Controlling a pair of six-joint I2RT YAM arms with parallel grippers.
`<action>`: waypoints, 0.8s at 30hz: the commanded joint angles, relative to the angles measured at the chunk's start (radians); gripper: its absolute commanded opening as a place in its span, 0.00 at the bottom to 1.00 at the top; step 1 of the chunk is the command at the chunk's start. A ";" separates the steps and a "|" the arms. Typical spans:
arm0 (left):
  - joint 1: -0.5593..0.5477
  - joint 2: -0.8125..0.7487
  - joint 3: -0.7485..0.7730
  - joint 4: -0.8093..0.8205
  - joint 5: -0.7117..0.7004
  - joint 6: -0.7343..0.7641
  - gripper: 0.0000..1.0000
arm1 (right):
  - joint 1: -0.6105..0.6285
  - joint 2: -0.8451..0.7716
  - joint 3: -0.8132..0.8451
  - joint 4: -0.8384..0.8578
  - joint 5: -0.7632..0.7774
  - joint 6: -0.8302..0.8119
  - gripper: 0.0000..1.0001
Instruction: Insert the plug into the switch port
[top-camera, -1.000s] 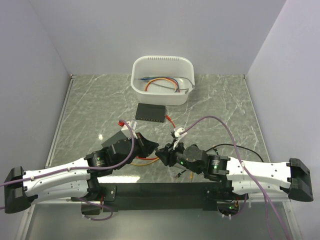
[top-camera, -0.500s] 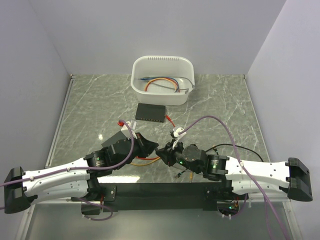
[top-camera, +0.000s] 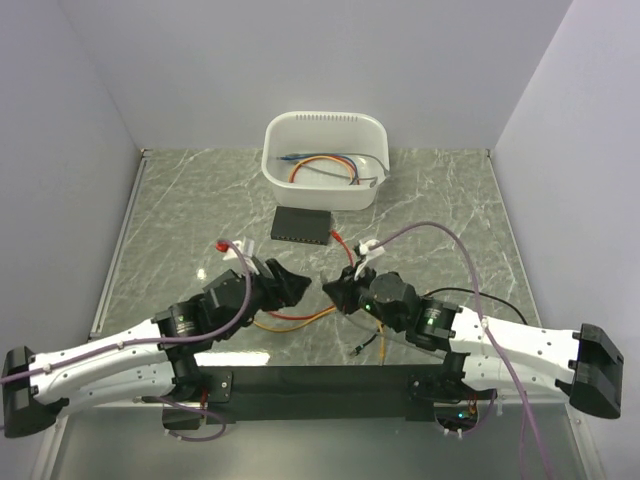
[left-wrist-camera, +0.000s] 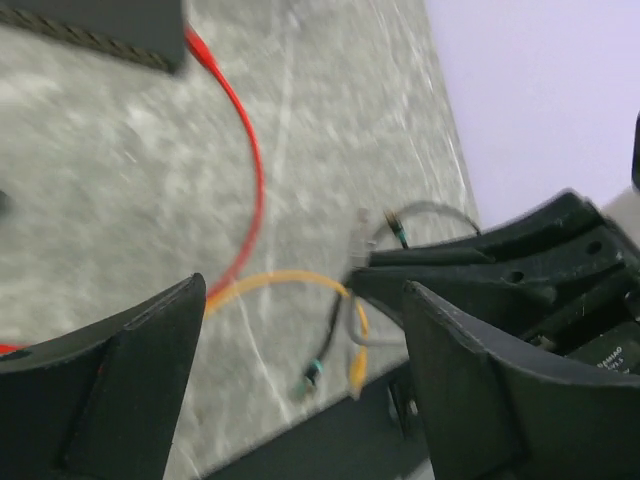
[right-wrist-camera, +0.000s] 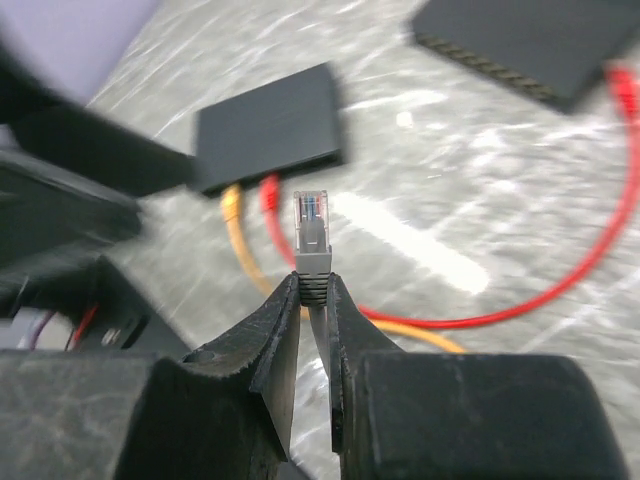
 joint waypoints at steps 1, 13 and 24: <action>0.093 -0.031 0.048 -0.040 -0.055 0.064 0.85 | -0.088 -0.016 -0.001 -0.010 -0.037 0.039 0.06; 0.676 0.259 0.019 0.346 0.491 0.240 0.83 | -0.438 0.296 0.232 -0.105 -0.191 0.116 0.03; 0.845 0.648 0.037 0.742 0.661 0.269 0.80 | -0.539 0.721 0.514 -0.117 -0.164 0.144 0.00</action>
